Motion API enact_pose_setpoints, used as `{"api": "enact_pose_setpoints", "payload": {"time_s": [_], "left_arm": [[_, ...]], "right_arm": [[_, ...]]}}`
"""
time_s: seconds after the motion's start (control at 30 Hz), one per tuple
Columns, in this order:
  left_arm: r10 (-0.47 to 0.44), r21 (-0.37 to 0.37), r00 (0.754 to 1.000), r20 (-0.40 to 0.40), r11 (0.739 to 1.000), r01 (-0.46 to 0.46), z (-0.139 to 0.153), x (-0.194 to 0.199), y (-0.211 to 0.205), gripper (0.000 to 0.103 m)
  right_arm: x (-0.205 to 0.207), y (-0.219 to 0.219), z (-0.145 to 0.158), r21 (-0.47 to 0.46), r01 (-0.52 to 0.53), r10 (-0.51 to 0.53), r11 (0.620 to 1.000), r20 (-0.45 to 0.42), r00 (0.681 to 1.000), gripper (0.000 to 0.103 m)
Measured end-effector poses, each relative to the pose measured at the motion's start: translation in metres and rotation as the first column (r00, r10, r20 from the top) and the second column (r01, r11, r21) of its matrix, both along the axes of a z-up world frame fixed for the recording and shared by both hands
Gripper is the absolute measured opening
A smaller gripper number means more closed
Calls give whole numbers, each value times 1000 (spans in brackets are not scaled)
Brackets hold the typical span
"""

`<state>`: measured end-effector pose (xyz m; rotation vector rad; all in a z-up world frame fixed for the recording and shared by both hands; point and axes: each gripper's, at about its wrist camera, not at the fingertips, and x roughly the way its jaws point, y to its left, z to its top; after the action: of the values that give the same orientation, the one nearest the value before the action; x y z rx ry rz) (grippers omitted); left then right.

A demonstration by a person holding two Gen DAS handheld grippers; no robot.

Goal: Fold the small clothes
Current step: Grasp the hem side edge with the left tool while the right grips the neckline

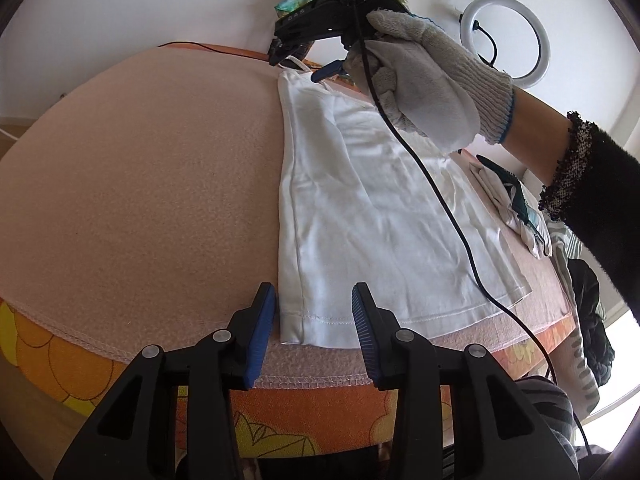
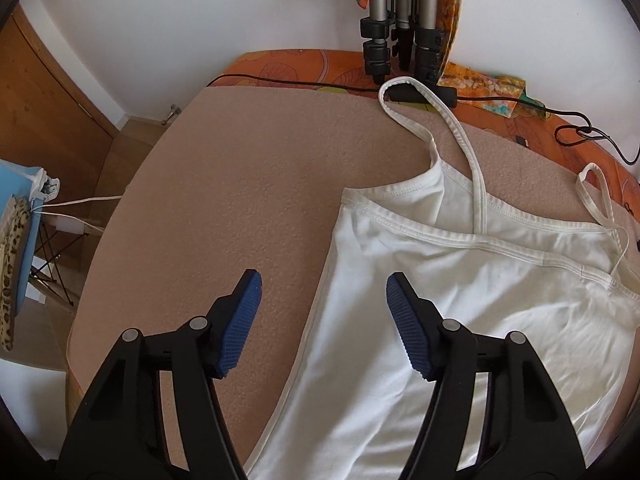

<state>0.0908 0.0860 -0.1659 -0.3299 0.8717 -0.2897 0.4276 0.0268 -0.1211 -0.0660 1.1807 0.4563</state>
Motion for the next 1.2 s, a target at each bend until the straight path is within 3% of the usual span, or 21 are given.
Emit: {"api": "enact_pose_setpoints", "payload": {"time_s": [0.17,0.47,0.6,0.63,0.73,0.93,1.2], "left_arm": [[-7,3,1000,7,1000,7,-1,3,-2,28],[-6,-39,1000,8,999,6,-7,7,2,9],[-2,-80,1000,5,997,3,-8,8,7,8],[-2,-89,1000,5,996,2,-8,8,8,7],[-1,-115,1000,20,993,3,-3,6,10,7],[-63,-143,995,77,987,73,20,7,3,7],[-254,-63,961,111,963,262,45,17,-32,7]], "right_arm": [[16,19,-12,-77,2,-1,997,8,1000,67],[38,33,-31,-184,39,-39,982,-1,999,47],[39,37,-29,-230,34,-30,973,23,999,22],[41,36,-28,-222,34,-31,974,20,999,14],[46,28,-24,-176,50,-50,983,7,999,8],[44,13,-7,-112,44,-43,993,15,999,6],[41,-21,33,-61,27,-22,998,66,998,5]]}}
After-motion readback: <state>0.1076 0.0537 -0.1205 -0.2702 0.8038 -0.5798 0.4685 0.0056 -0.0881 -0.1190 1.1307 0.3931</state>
